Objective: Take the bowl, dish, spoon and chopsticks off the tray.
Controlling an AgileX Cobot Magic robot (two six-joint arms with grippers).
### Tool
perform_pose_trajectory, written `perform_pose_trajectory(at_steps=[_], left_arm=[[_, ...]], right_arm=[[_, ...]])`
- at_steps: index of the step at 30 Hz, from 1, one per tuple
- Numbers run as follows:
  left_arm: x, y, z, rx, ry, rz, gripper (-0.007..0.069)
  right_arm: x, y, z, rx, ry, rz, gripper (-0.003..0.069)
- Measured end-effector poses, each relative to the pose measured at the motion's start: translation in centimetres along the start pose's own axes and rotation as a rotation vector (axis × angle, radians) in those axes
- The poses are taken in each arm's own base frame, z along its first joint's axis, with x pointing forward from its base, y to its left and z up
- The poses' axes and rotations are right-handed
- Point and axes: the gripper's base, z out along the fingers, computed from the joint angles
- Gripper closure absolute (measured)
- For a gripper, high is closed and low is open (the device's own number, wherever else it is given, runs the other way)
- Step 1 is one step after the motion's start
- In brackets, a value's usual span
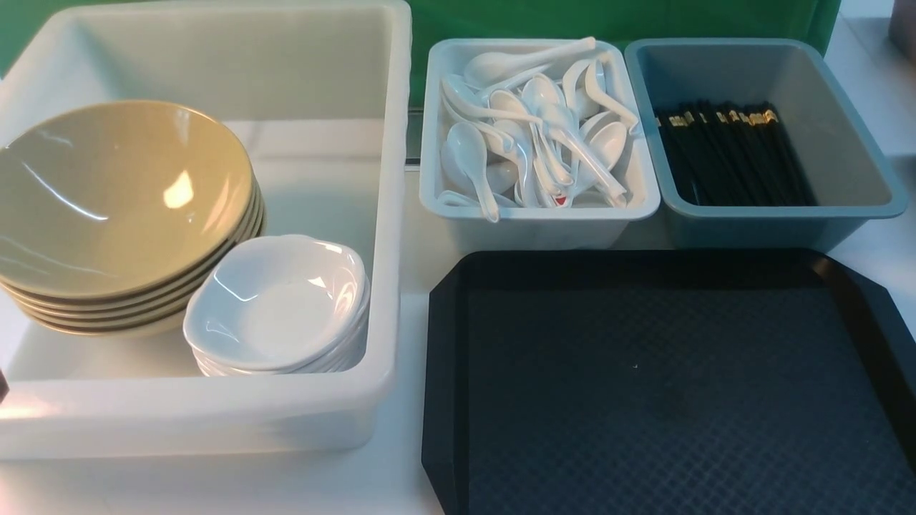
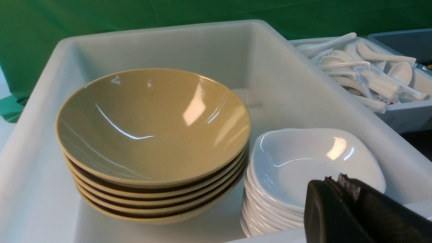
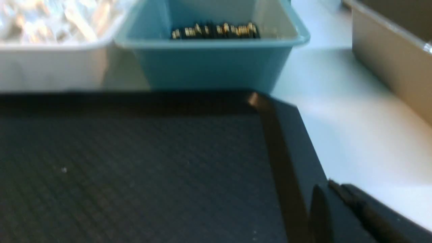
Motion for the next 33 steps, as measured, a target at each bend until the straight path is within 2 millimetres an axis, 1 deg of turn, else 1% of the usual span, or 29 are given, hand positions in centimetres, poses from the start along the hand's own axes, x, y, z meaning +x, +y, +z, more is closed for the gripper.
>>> perform_pose_trajectory(at_steps=[12,33], left_arm=[[0.0,0.0,0.0,0.0,0.0,0.0,0.0636],[0.0,0.0,0.0,0.0,0.0,0.0,0.0636]], right_arm=[[0.01,-0.3,-0.02,0.053,0.001,-0.008,0.0626],[0.01,-0.35,-0.03,0.063,0.001,-0.007,0.0625]])
